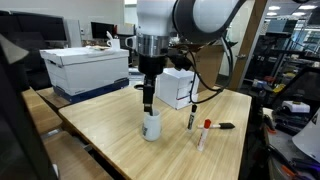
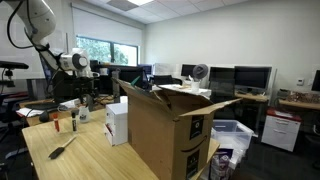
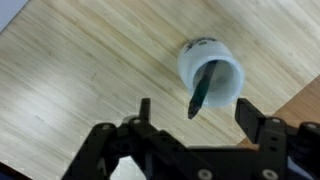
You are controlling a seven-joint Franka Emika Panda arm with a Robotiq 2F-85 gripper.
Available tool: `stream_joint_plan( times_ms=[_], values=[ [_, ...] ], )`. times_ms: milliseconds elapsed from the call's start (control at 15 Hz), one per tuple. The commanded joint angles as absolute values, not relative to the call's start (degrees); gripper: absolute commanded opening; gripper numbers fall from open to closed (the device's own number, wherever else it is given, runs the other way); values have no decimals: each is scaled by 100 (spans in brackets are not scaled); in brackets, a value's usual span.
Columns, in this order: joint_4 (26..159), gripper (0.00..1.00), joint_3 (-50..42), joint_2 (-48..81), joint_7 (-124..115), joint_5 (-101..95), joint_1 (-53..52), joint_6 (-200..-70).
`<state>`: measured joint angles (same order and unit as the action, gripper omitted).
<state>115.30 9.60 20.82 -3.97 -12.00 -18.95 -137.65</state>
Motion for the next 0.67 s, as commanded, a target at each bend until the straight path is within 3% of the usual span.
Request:
stream_joint_plan(
  times_ms=[0, 333, 600],
  values=[
    [11757, 56, 1013, 1959, -399, -1161, -1818, -13934],
    [11782, 25, 1009, 1956, -422, -1169, -1831, -13871],
    [11803, 7, 1009, 1928, -431, -1172, -1833, -13871]
  ],
)
